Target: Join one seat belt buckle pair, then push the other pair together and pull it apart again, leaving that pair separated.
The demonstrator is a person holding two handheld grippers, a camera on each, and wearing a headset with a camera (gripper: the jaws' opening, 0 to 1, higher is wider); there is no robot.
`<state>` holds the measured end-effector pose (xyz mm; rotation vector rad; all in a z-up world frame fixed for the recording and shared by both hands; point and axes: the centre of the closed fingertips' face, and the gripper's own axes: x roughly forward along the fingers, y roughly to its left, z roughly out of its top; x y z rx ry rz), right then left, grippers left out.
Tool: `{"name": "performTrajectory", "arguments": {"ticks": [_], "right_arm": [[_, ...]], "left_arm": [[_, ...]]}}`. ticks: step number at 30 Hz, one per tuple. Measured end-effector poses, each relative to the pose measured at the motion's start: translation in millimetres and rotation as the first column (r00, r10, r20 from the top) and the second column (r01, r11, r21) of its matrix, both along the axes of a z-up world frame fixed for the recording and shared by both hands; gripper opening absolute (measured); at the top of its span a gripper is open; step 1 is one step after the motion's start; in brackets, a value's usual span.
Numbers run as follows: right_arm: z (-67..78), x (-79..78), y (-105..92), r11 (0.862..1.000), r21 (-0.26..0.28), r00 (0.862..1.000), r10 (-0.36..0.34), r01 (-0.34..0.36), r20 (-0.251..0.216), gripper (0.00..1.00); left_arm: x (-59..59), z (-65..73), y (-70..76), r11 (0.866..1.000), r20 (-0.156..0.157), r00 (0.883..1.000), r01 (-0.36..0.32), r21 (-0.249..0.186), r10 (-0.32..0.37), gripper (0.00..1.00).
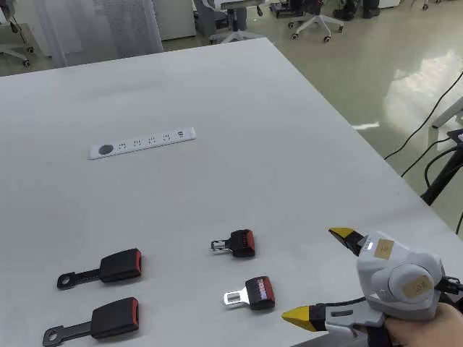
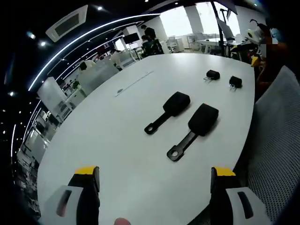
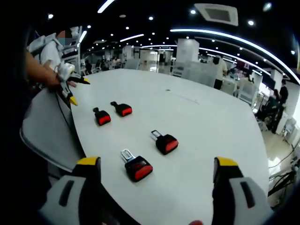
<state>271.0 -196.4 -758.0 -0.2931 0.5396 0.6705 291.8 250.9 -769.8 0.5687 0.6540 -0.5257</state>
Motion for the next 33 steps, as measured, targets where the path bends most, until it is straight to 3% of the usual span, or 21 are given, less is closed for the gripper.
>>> {"name": "performTrajectory", "arguments": {"ticks": [10,14,18,21,24,30,33], "right_arm": [[10.3,2.3,0.3,1.0,-0.009,1.0,0.027,-0.027,0.014,1.0],[7.1,-0.7,0.4,0.999,-0.017,0.999,0.036,-0.036,0.005,1.0],[12.7,-2.6,3.6,0.999,-0.022,0.999,0.039,-0.039,0.011,1.0],[16.0,3.1,-1.5,1.0,0.001,1.0,0.0,0.0,0.015,1.0],[18.5,3.8,-0.6,0.999,0.044,1.0,-0.006,0.006,-0.002,1.0],[24.2,8.3,-0.7,0.999,0.045,1.0,0.0,0.0,0.012,1.0],[22.1,9.3,-1.6,0.999,0.049,1.0,0.003,-0.003,0.003,1.0]], "left_arm": [[-3.0,1.3,-2.5,1.0,0.01,1.0,0.022,0.023,-0.022,1.0],[-0.5,3.5,-3.0,1.0,0.023,1.0,0.014,0.011,-0.015,1.0],[-1.3,7.7,0.0,1.0,0.038,0.999,0.004,-0.003,-0.004,1.0],[-0.2,7.6,2.2,1.0,0.04,0.999,-0.009,-0.013,0.01,1.0],[4.5,18.4,-2.8,0.995,0.084,0.996,-0.024,-0.094,0.032,1.0],[7.5,20.7,-5.8,0.986,0.076,0.995,-0.044,-0.16,0.057,1.0],[6.9,17.5,-5.9,0.985,0.06,0.996,-0.049,-0.166,0.06,1.0]]}}
